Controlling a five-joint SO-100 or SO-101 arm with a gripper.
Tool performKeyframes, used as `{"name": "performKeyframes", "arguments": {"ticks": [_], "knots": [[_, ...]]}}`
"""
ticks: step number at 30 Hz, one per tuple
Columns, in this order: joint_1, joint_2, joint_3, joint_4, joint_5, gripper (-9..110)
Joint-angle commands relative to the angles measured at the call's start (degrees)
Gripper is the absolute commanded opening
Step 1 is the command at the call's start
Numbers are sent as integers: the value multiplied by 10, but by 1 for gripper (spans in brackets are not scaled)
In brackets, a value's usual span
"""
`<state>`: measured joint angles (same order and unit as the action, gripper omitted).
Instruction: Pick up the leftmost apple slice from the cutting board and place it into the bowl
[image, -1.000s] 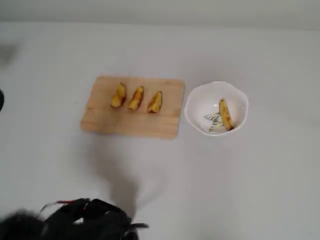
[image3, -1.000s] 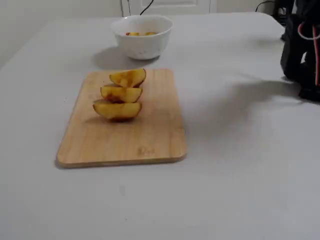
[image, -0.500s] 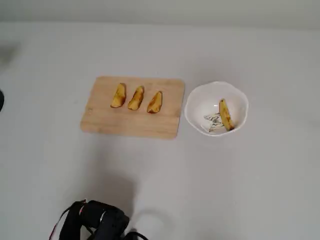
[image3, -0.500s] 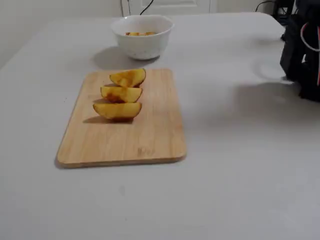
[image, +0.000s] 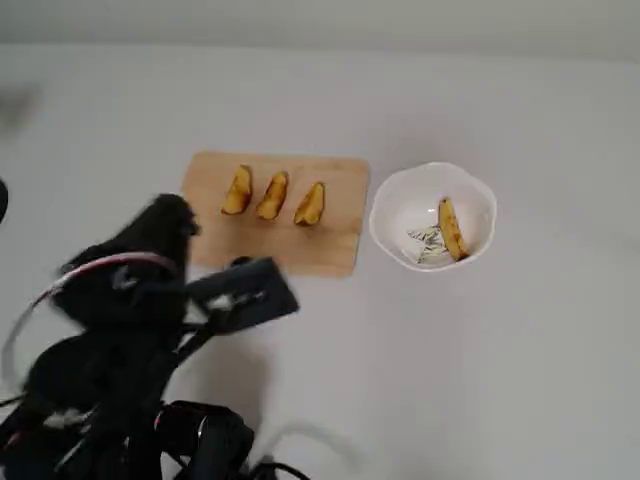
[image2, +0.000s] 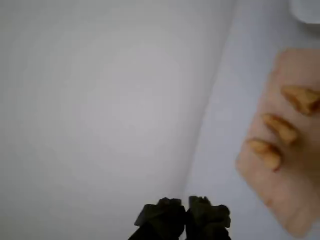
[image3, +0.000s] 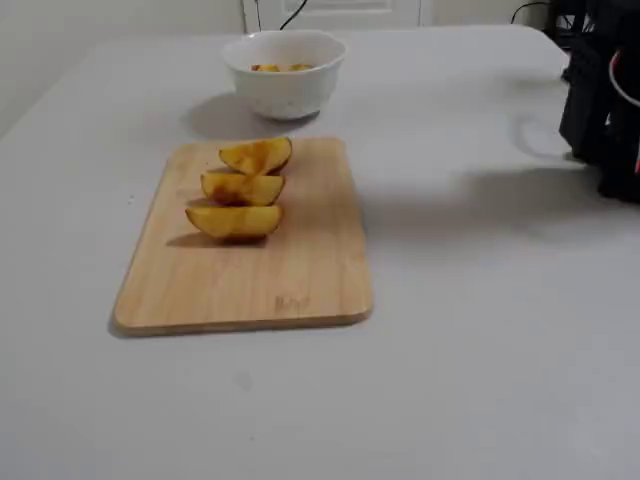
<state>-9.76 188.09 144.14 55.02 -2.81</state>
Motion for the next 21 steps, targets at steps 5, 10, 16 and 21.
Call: {"name": "performKeyframes", "arguments": {"ticks": [5, 10, 16, 21], "knots": [[37, 25, 189, -76, 11, 0], [45, 25, 280, -97, 26, 0], [49, 25, 333, -117, 32, 0], [54, 25, 340, -120, 33, 0]]}}
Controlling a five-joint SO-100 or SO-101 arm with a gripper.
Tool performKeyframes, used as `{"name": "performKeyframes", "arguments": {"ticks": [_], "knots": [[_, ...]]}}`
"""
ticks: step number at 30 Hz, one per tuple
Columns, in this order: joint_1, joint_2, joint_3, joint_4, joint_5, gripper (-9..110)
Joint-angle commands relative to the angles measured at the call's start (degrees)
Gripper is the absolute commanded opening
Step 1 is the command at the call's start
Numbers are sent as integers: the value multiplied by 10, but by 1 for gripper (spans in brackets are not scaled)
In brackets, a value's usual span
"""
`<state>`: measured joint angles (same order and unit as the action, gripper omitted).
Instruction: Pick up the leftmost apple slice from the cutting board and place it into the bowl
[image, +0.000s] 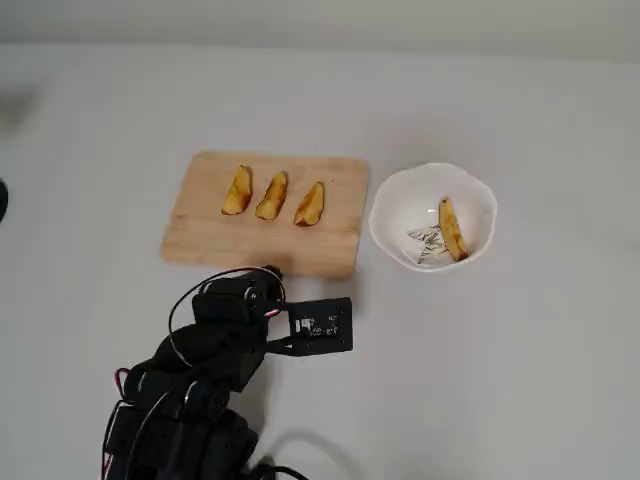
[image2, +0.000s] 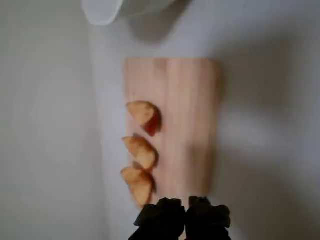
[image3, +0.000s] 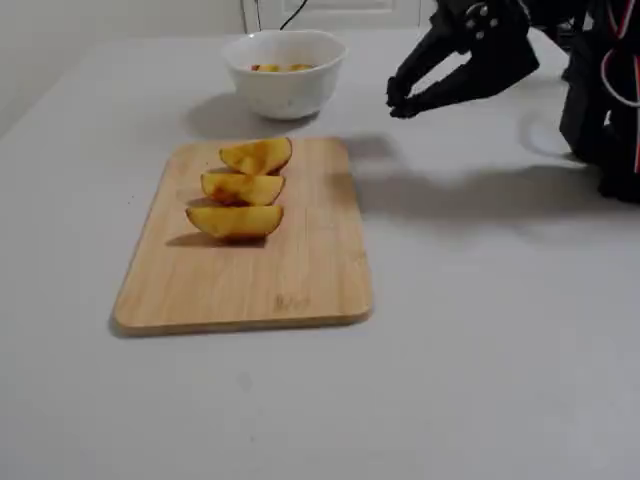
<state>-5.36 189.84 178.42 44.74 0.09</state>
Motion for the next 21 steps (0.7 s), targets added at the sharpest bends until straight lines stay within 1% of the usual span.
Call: {"name": "performKeyframes", "arguments": {"ticks": [1, 12, 21], "knots": [[11, 7, -3, -19, 4, 0], [17, 7, 6, -55, -4, 0], [15, 7, 8, -19, -4, 0]]}}
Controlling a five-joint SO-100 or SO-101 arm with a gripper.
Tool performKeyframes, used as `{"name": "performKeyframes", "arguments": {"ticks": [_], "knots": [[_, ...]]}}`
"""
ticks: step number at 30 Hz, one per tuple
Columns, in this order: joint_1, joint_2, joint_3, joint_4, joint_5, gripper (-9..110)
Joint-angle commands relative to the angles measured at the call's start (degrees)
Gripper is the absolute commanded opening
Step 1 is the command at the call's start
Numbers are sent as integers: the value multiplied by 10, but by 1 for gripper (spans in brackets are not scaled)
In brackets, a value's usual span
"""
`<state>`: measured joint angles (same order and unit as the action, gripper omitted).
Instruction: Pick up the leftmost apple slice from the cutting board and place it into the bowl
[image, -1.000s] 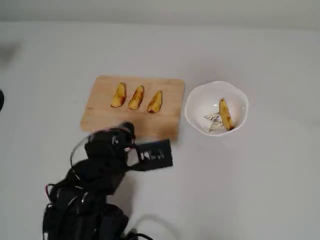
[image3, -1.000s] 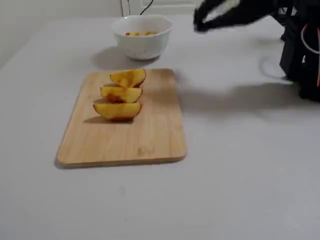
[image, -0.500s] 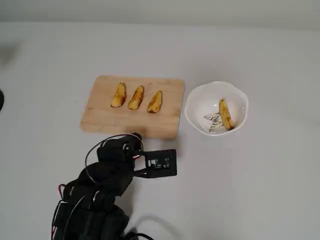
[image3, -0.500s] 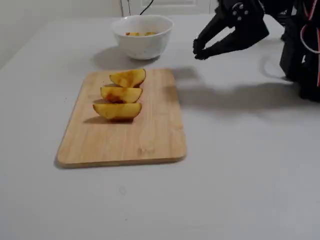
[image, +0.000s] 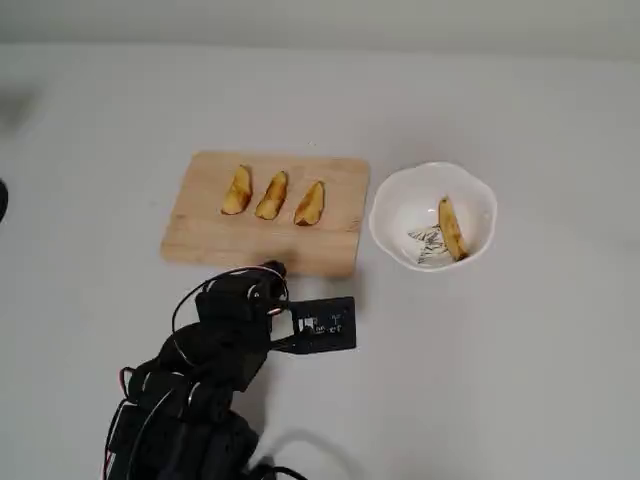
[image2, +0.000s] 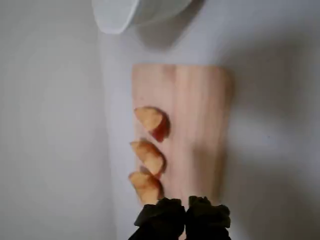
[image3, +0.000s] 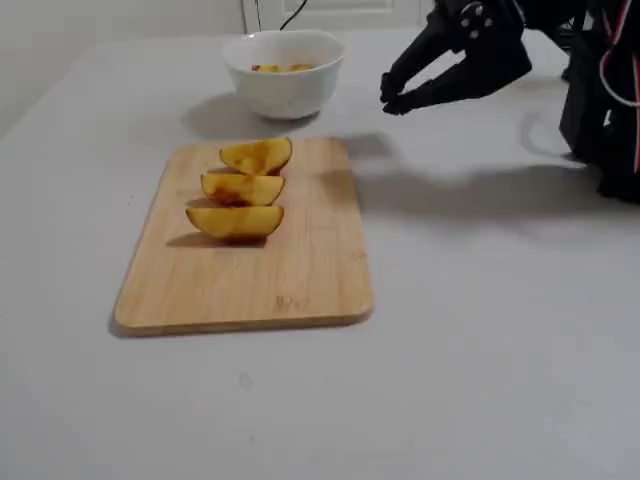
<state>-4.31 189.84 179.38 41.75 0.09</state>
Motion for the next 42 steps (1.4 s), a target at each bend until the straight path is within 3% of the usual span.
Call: {"name": "performKeyframes", "arguments": {"ticks": [1, 42], "knots": [[4, 7, -2, 17, -4, 0], [16, 7, -2, 41, 1, 0]]}}
